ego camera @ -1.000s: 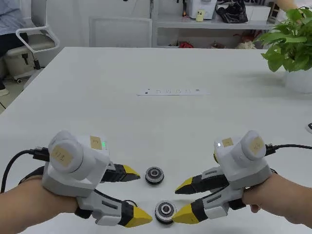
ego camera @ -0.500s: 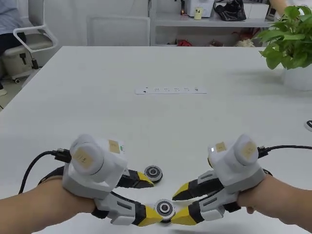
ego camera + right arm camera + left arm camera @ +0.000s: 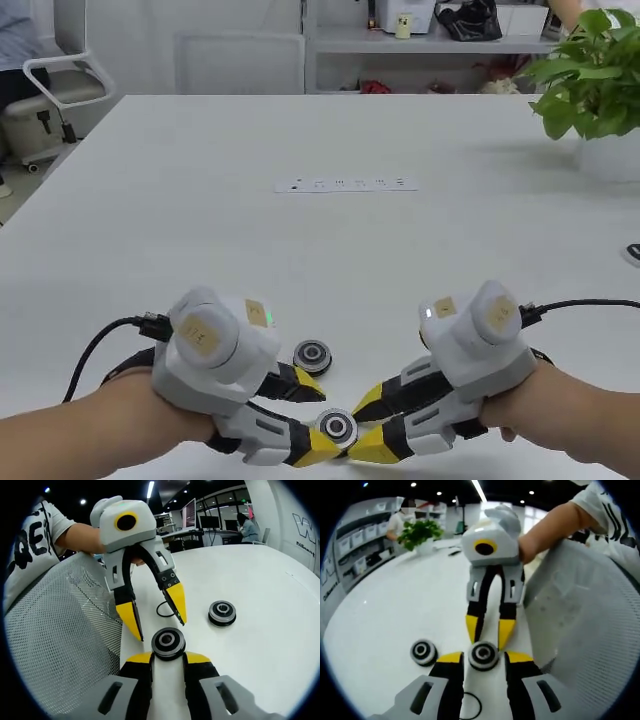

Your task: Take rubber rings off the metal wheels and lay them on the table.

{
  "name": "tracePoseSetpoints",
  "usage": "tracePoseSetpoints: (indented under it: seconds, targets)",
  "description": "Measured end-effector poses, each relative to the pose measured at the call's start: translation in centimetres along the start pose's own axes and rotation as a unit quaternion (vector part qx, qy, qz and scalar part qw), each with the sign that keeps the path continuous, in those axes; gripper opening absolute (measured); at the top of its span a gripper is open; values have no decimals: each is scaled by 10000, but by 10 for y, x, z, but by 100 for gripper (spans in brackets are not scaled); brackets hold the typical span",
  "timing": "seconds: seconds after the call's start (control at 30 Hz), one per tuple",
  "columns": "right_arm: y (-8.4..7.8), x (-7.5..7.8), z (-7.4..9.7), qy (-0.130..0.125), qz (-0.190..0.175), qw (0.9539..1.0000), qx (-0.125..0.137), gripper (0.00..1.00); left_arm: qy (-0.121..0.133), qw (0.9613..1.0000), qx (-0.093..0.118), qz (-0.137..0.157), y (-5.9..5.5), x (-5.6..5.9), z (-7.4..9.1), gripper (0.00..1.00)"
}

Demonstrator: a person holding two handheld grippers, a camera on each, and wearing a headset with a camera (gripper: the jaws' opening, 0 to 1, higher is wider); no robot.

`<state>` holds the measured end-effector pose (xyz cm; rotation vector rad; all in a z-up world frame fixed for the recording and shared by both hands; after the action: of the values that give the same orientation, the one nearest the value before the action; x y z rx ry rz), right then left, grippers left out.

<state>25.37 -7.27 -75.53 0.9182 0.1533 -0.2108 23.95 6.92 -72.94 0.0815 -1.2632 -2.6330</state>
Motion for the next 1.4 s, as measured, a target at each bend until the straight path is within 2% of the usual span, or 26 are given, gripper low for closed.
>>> tracePoseSetpoints:
  seconds: [0.3, 0.37, 0.4, 0.43, 0.47, 0.57, 0.63, 0.73, 0.83, 1.0, 1.1, 1.17, 1.27, 1.37, 1.4]
  targets:
    - [0, 1, 0, 24, -16, 10000, 46, 20, -41, 10000, -29, 35, 0, 0, -5, 22]
    - [0, 1, 0, 20, -26, 10000, 59, 19, -13, 10000, -77, -17, -2, 0, -8, 18]
    - [-1, 1, 0, 20, -33, 10000, 59, 19, 4, 10000, -32, -77, -1, -1, -9, 17]
    - [-1, 2, 0, 18, -25, 10000, 64, 19, 26, 9999, -107, -1, -3, -1, -9, 16]
    - [-1, 2, 0, 18, -22, 10000, 67, 19, 60, 9999, -79, -22, -2, -1, -8, 15]
    - [-1, 2, 0, 29, -58, 9999, 88, 19, 79, 9999, -65, -39, -2, -1, -9, 14]
    - [-1, 3, 0, 34, -52, 9999, 82, 18, 131, 9997, -68, -182, -3, 1, -9, 14]
    - [-2, 3, 1, 3, 165, 9999, -39, 14, 148, 9997, -80, -153, -2, 1, -9, 14]
    - [-3, 4, 5, 13, 3, 10000, -56, 7, 151, 9997, -80, -149, -3, 1, -9, 14]
    - [-2, 3, 4, -25, 13, 10000, -90, 6, 205, 9996, -104, -143, -2, 2, -9, 14]
    - [-3, 4, 5, -52, -179, 9998, -74, 2, 223, 9995, -119, -165, -2, 3, -9, 13]
    - [-4, 6, 5, -49, -553, 9985, 7, 0, 233, 9994, -138, -193, -2, 3, -9, 13]
    - [-5, 8, 5, -64, -660, 9978, 35, 0, 289, 9991, -166, -271, -2, 5, -9, 13]
    - [-7, 8, 6, -22, -1205, 9925, 219, 0, 315, 9989, -178, -284, -1, 5, -8, 13]
    - [-7, 10, 6, -23, -1201, 9924, 264, 0, 315, 9989, -182, -282, -1, 5, -8, 13]
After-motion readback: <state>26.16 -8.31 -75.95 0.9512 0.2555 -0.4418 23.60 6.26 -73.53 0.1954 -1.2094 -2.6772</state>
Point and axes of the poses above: the centre of the closed fingertips' face, and the gripper's own axes: z roughly backward along the fingers, x roughly to its right, y roughly out of its top, the point moved 9 cm from there along z, roughly backward along the fingers
